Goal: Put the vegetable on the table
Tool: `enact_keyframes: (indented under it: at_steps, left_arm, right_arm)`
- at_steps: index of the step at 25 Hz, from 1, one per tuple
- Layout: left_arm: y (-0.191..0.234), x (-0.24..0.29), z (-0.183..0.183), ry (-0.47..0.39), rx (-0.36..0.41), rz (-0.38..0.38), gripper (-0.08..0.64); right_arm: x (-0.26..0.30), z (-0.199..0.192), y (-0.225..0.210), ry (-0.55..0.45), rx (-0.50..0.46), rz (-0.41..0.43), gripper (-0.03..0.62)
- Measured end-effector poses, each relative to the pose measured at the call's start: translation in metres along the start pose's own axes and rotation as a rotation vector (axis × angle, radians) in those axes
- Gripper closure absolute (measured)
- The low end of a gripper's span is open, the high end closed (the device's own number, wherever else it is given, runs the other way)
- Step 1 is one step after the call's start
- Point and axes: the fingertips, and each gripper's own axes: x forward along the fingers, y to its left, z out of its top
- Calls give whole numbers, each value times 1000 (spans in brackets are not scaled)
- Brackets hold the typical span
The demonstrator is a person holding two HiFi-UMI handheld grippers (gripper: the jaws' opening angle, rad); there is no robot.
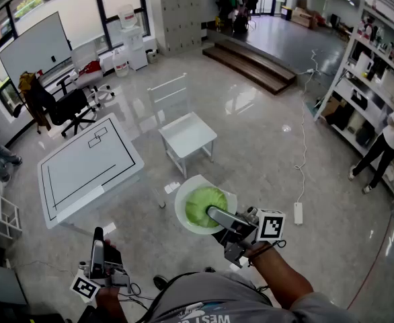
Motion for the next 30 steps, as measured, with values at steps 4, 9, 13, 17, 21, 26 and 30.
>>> enact_keyframes:
  at_steps: [4,9,13,17,21,26,30]
  left_arm:
    - [8,-19,3,-36,-2,33,213]
    - [-1,-21,2,-35,-3,14,213]
    - [-8,-17,1,-3,-19,-25,213]
    - [-6,-21,14,15,-27,-50,213]
    - [-17,-40,24,4,-43,-55,213]
    - [-9,-26,21,24,-37,-131,213]
    - [8,-45,36,-20,16,-31,213]
  right_arm:
    - [-8,1,-5,-4,17,-15,279]
    - [-16,2,10,-24,-8,-11,279]
    - [-26,-1,21,-58,-19,-36,279]
    - [-23,-13,30,-75,-28,-59,279]
    - [-15,-28,43,-64,2,-68,279]
    - [-19,-25,43,-95,-9,-59,279]
    - [8,-33,17,-22,58,-15,279]
